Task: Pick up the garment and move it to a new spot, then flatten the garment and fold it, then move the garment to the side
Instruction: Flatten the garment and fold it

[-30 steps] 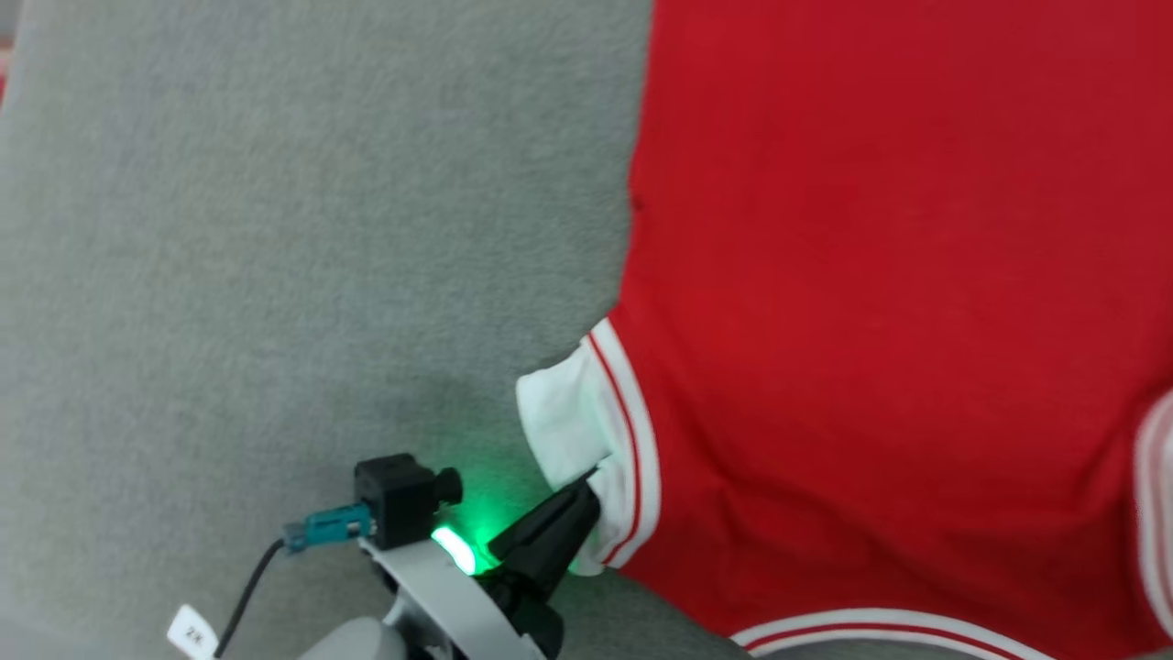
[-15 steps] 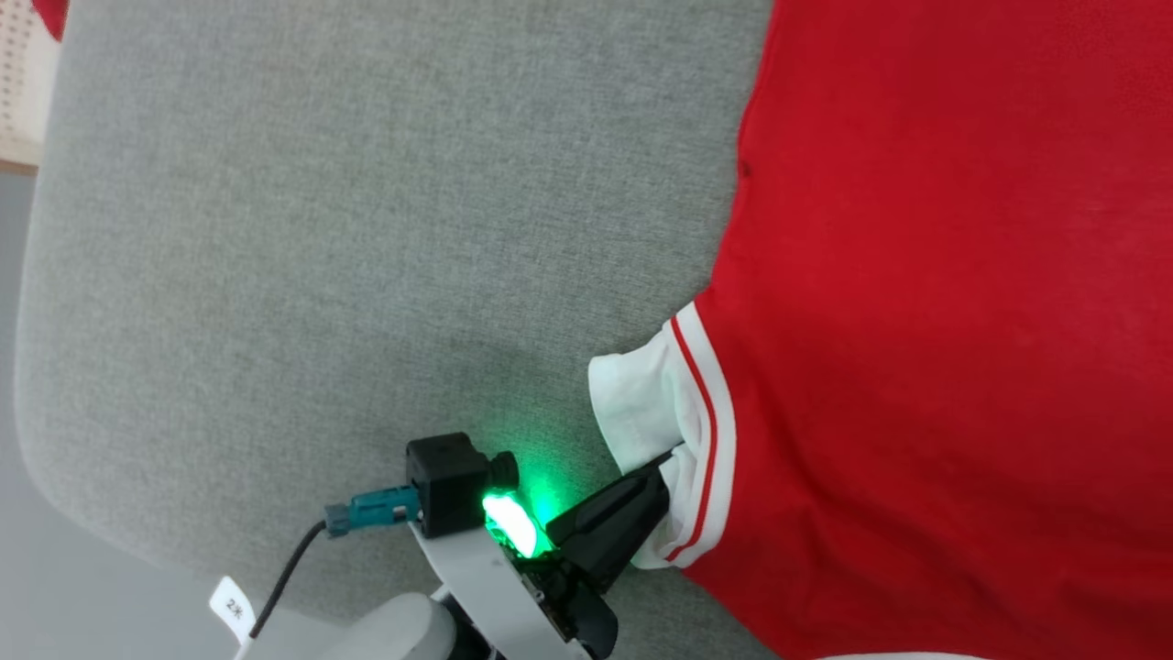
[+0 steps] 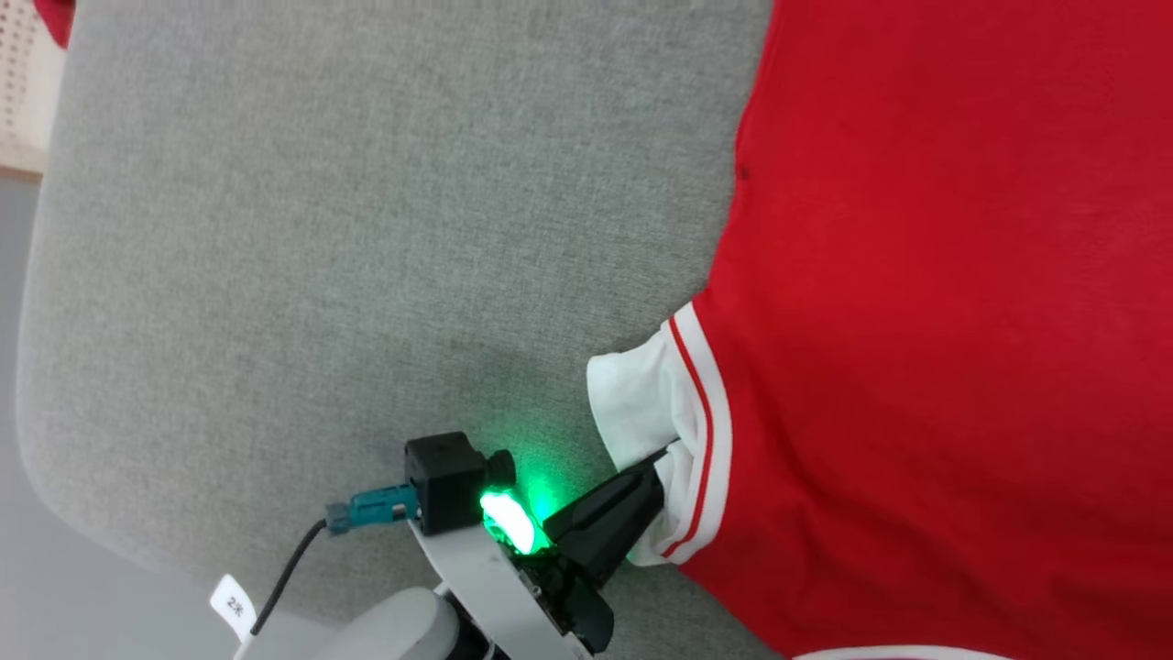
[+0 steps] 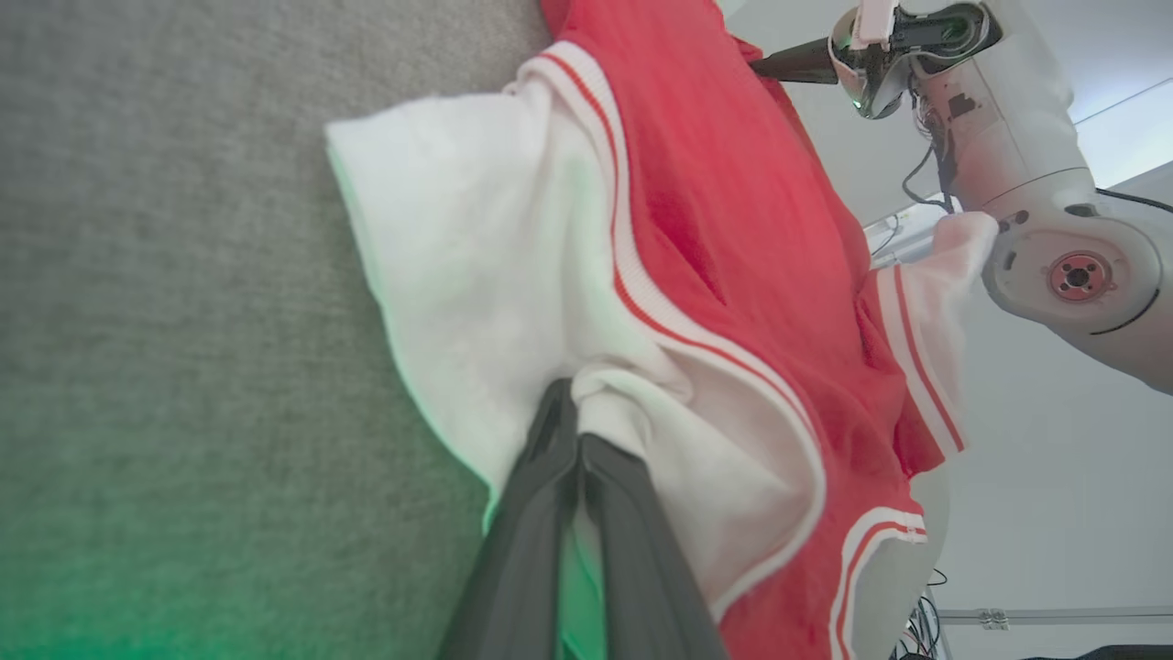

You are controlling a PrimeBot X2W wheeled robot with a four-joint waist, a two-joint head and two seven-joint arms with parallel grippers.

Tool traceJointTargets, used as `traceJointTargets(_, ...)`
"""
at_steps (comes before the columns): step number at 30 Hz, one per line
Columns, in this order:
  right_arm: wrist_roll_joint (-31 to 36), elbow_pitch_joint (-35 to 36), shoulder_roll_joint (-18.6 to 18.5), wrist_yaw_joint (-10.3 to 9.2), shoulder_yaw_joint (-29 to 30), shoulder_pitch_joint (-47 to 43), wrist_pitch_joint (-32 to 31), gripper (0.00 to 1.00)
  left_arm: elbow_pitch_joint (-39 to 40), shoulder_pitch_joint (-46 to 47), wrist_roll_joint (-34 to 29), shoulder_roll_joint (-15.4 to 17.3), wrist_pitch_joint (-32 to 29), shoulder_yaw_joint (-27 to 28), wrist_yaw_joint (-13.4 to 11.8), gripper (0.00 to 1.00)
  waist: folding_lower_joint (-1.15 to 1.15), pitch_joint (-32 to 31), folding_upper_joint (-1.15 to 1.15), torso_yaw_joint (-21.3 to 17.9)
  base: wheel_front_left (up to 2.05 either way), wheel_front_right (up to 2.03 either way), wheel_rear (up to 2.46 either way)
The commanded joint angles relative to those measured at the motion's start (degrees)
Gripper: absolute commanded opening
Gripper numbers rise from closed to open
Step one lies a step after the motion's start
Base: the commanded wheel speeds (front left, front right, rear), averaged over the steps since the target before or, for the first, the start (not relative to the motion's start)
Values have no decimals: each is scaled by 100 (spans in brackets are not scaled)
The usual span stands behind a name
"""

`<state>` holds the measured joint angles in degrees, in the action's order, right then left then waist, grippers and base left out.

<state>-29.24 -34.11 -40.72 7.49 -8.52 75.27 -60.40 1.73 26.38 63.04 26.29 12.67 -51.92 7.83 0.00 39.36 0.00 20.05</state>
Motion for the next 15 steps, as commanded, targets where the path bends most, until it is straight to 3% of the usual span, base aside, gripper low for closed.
traceJointTargets(1, -144, -28, -48, -1, -66, -255, 92, 0, -500, 43, 64, 87, -28, 85, -69, 0, 0, -280, 0, -161, 0, 0, 0)
traceJointTargets(8, -989, 514, -484, -2, -377, -1246, 580, 0, -589, -156, 116, 382, 106, 360, -103, 0, 0, -979, 0, -578, 0, 0, 0)
traceJointTargets(15, -1860, 1374, -966, -2, -554, -2846, 949, 0, -521, -355, 227, 585, 139, 491, -169, 0, 0, -1688, 0, -1020, 0, 0, 0)
